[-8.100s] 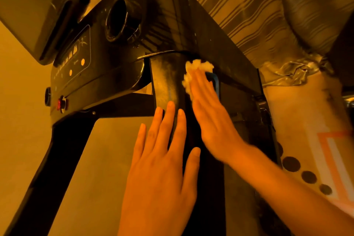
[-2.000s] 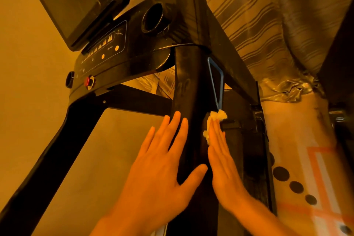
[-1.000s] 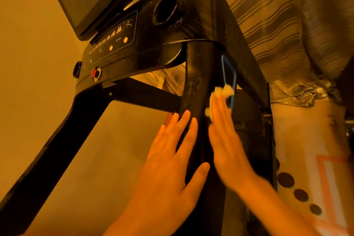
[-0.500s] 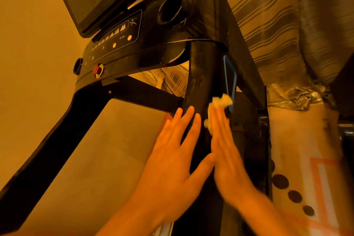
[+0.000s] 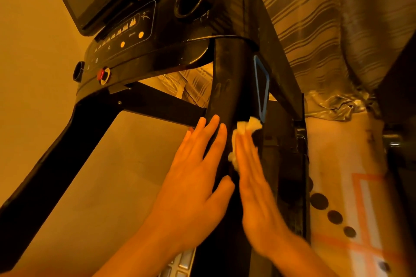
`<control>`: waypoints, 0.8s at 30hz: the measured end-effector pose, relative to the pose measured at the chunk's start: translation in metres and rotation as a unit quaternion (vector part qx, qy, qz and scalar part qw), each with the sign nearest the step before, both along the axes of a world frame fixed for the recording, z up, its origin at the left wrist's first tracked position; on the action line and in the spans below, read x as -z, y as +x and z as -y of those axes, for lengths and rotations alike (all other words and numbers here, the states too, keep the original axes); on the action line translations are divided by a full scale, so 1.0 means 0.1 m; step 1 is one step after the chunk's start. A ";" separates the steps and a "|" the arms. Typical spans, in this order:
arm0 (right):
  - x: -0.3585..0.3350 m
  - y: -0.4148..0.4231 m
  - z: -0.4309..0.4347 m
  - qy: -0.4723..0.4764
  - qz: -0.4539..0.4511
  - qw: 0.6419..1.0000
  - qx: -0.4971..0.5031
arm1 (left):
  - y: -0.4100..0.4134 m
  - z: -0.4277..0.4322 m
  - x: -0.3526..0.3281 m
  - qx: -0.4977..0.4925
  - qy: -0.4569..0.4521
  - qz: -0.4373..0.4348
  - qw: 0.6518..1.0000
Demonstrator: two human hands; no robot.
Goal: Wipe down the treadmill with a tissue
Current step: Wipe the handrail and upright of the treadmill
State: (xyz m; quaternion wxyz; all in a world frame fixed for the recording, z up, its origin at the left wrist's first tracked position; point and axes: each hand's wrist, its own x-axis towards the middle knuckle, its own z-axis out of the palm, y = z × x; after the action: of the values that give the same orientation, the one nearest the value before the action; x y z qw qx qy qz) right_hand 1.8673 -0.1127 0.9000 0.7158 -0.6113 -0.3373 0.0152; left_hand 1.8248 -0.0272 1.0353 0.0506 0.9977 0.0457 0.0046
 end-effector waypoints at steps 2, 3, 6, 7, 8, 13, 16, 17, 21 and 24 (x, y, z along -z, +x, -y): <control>-0.01 0.02 0.01 -0.008 0.005 1.000 0.005 | 0.00 -0.01 0.00 -0.006 -0.015 -0.001 1.000; -0.05 0.23 -0.03 -0.020 0.013 0.999 0.024 | 0.00 0.00 0.00 -0.006 -0.015 -0.001 1.000; -0.24 1.12 -0.23 -0.073 0.002 0.995 0.064 | 0.01 0.00 0.00 -0.006 -0.001 0.004 1.000; -0.29 1.35 -0.28 -0.082 -0.017 0.994 0.075 | 0.01 0.00 0.00 -0.006 0.001 0.002 1.000; -0.31 1.44 -0.31 -0.084 -0.030 0.993 0.083 | 0.01 0.01 0.00 -0.006 0.003 0.001 1.000; -0.01 0.21 -0.14 0.011 -0.041 0.998 0.045 | 0.00 0.03 -0.01 -0.011 -0.001 0.002 1.000; 0.10 -0.04 -0.05 0.016 -0.057 0.997 0.043 | 0.01 0.03 -0.01 -0.011 0.005 0.000 1.000; 0.07 0.19 -0.10 -0.007 -0.069 0.996 0.050 | 0.01 0.02 -0.01 -0.008 0.007 0.002 1.000; -0.09 1.19 -0.29 -0.072 -0.097 0.990 0.077 | 0.01 0.01 0.01 -0.008 0.017 0.005 1.000; 0.05 0.70 -0.23 -0.013 -0.108 0.993 0.055 | 0.00 0.02 0.01 -0.009 0.012 0.009 1.000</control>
State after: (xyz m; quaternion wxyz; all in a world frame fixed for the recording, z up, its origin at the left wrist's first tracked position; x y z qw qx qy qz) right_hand 1.9376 -0.0901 0.8952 0.7401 -0.6327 -0.2234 0.0460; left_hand 1.8250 -0.0289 1.0345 0.0390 0.9977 0.0539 0.0141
